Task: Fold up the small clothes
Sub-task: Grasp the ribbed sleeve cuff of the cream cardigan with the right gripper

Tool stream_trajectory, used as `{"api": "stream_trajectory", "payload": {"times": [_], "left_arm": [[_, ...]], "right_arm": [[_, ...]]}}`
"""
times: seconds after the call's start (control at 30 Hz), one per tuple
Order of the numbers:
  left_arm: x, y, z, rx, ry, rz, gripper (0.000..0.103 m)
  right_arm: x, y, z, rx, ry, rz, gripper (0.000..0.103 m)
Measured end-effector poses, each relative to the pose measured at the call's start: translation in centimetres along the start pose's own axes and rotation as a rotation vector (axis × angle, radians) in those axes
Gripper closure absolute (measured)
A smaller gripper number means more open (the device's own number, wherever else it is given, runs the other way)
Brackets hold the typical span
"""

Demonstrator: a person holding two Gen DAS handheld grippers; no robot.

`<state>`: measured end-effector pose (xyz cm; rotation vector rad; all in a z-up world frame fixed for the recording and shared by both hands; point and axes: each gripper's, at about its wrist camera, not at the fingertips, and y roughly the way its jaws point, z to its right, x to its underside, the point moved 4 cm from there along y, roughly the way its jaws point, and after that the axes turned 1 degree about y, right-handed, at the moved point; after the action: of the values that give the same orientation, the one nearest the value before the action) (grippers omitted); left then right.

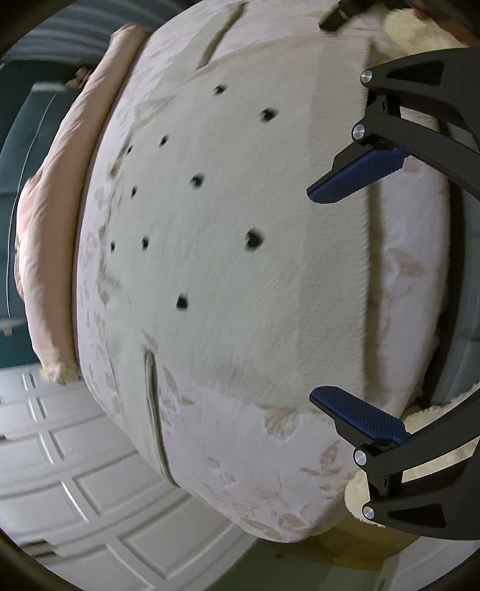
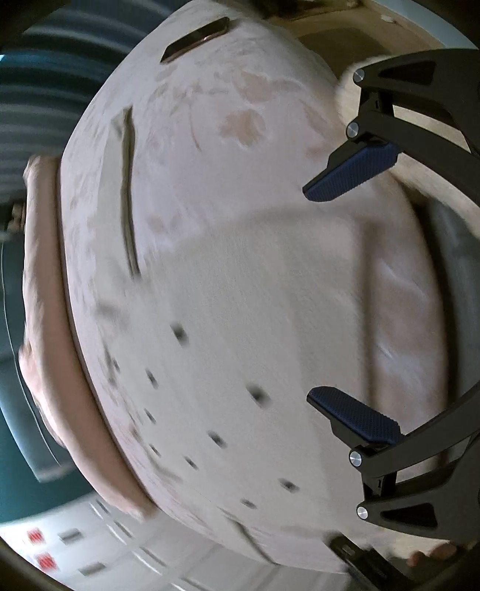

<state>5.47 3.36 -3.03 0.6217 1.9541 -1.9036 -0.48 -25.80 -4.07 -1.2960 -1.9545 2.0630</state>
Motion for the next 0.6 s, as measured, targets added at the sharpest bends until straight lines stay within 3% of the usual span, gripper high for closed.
{"api": "stream_trajectory", "payload": {"times": [0.1,0.2,0.37,0.6], "left_arm": [[-1.5,1.4,-1.6,-0.022,-0.041,-0.012,0.005],[-2.8,2.7,-2.2,-0.035,-0.048,-0.022,0.005],[-4.8,4.8,-2.8,-0.04,-0.082,-0.039,0.006],[-7.5,7.8,-2.5,-0.034,-0.146,-0.05,0.006]], "right_arm": [[-4.6,2.1,5.0,0.025,0.095,0.016,0.005],[-9.9,5.5,10.8,-0.011,0.243,0.014,0.005],[-17.5,11.7,19.4,0.04,0.433,0.045,0.005],[-23.6,19.0,27.2,0.072,0.652,0.052,0.009]]}}
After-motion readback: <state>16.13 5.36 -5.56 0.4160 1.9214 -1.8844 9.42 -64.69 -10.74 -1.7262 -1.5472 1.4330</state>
